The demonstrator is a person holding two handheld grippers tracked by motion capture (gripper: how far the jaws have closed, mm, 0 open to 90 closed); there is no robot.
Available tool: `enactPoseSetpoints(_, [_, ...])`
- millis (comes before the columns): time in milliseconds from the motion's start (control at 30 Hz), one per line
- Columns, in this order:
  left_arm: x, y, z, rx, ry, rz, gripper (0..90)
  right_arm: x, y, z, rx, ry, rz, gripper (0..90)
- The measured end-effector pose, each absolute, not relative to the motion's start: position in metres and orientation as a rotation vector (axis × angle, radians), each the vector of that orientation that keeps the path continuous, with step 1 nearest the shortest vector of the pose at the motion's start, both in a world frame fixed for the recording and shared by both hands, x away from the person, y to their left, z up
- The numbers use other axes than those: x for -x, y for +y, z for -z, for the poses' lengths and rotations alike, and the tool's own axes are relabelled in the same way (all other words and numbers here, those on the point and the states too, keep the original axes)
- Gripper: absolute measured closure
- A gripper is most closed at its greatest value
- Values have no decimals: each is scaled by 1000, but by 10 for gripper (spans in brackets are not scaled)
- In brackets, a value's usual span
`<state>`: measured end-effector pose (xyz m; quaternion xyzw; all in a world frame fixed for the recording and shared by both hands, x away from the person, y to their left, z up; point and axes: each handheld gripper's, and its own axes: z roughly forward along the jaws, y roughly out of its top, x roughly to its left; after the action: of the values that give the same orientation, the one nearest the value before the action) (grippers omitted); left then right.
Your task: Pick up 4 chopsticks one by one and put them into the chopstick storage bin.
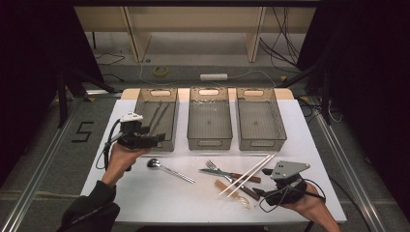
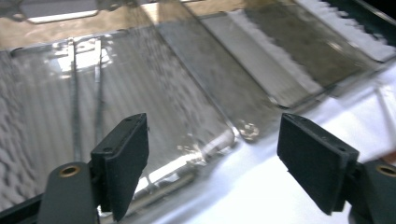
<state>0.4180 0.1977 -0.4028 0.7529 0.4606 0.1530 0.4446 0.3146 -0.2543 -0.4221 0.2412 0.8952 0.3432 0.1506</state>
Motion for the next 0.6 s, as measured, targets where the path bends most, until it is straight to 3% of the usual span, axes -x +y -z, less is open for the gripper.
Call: enactPoseSetpoints(600, [-351,178,418,-1910,1001,-385,195,-338,-231,434,-605,2643,-816,370])
